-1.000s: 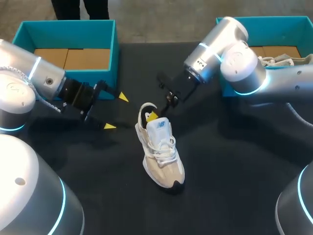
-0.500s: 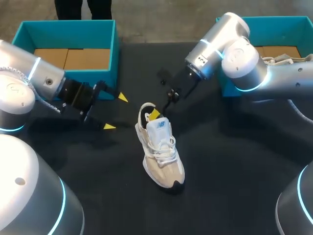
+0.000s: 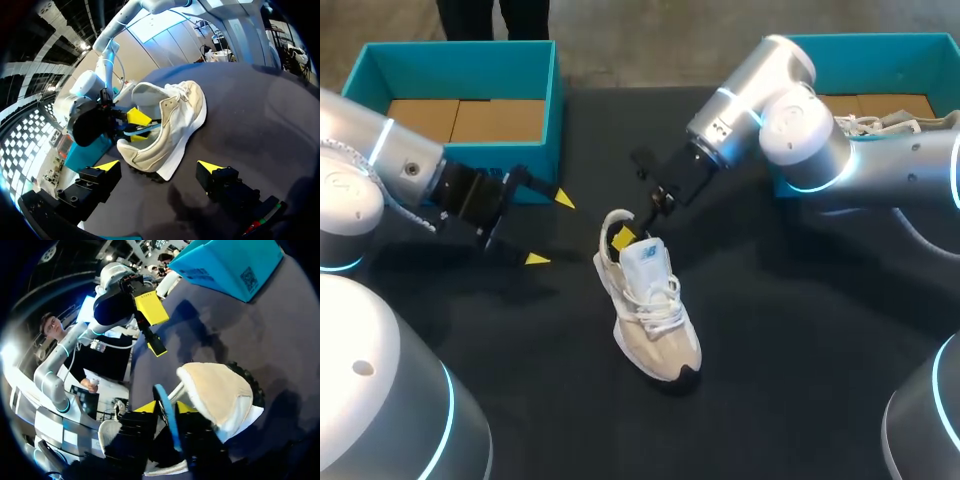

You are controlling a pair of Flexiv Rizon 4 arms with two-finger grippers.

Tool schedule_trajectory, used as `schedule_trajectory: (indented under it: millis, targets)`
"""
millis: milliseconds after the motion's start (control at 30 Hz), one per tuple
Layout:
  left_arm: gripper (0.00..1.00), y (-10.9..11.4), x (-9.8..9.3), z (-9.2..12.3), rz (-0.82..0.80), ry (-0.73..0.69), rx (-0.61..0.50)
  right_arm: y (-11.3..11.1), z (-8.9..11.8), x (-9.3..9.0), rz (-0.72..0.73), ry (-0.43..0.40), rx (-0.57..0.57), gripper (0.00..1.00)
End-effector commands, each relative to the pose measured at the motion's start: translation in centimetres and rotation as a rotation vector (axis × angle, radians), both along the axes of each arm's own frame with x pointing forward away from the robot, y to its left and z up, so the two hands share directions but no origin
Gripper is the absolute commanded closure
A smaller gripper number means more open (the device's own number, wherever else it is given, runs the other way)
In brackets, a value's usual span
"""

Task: Take the shoe out of the shoebox, open the shoe tongue, remove and reinsert the insole, then place the shoe into the shoebox

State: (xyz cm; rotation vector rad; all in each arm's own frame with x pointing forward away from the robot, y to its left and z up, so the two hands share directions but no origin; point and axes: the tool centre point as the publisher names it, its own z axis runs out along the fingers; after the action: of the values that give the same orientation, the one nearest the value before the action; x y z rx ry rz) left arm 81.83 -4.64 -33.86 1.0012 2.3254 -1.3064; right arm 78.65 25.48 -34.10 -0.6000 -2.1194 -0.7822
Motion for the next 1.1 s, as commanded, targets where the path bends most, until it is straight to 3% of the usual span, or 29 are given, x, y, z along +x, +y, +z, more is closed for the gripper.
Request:
schedule_trajectory:
  millis: [33, 533, 1100]
  targets:
    - [0.00, 0.0, 0.1, 0.1, -0.003, 0.000, 0.000, -0.2, 0.6, -0.2, -0.003, -0.008, -0.012, 0.56]
    - [0.00, -0.1, 0.1, -0.2, -0.008, 0.000, -0.001, -0.9, 2.9, 0.4, -0.028, -0.072, -0.038, 0.53]
    - [0.00, -0.8, 0.7, 0.4, -0.017, -0.011, 0.004, -2.2, 6.8, 2.1, -0.128, -0.209, 0.034, 0.53]
